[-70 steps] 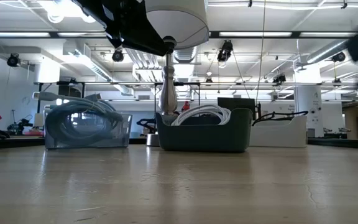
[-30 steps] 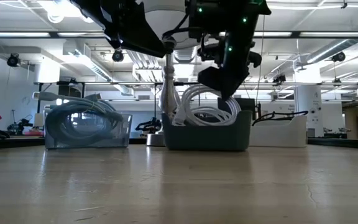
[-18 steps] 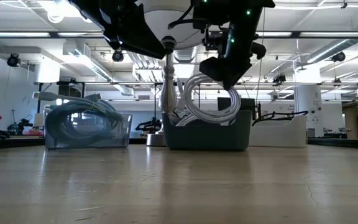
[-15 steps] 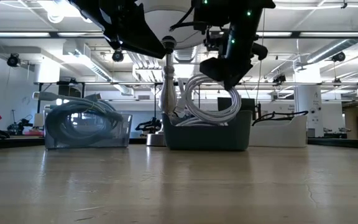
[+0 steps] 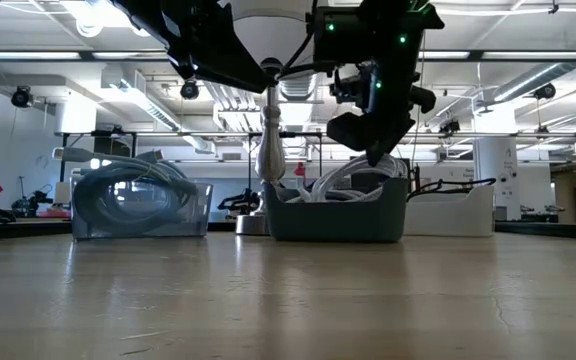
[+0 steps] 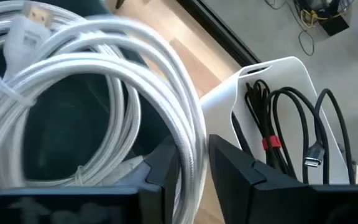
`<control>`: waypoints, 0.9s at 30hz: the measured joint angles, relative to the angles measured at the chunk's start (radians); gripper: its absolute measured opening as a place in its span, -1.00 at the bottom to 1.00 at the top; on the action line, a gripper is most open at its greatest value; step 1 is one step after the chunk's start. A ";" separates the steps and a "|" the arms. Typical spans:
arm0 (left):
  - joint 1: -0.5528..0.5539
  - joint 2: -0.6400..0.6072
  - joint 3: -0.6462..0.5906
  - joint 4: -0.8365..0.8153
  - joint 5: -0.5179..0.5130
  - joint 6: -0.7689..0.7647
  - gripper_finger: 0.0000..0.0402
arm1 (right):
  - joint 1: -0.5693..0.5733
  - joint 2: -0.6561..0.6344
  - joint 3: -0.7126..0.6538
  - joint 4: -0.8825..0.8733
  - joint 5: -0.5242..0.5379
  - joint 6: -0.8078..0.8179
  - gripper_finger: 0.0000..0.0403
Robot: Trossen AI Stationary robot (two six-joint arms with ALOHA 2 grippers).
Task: Pick & Place USB Port
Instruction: Put the white hdmi cable into the blue bin, then return to Home Position
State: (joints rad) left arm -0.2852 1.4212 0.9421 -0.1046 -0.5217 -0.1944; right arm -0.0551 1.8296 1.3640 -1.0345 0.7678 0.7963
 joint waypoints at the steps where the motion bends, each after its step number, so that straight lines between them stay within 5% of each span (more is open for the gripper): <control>1: 0.000 0.000 0.000 0.000 0.000 0.000 -0.42 | 0.000 0.000 0.000 0.000 0.001 -0.001 -0.55; 16: 0.000 0.000 0.000 0.000 0.000 0.000 -0.42 | 0.032 -0.038 0.028 -0.011 -0.007 -0.230 -0.32; 27: 0.000 -0.044 0.000 -0.013 0.000 0.000 -0.42 | 0.154 -0.249 0.013 -0.036 -0.009 -0.244 -0.38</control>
State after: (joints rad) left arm -0.2852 1.3771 0.9417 -0.1177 -0.5217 -0.1944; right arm 0.0986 1.5807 1.3773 -1.0702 0.7587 0.5528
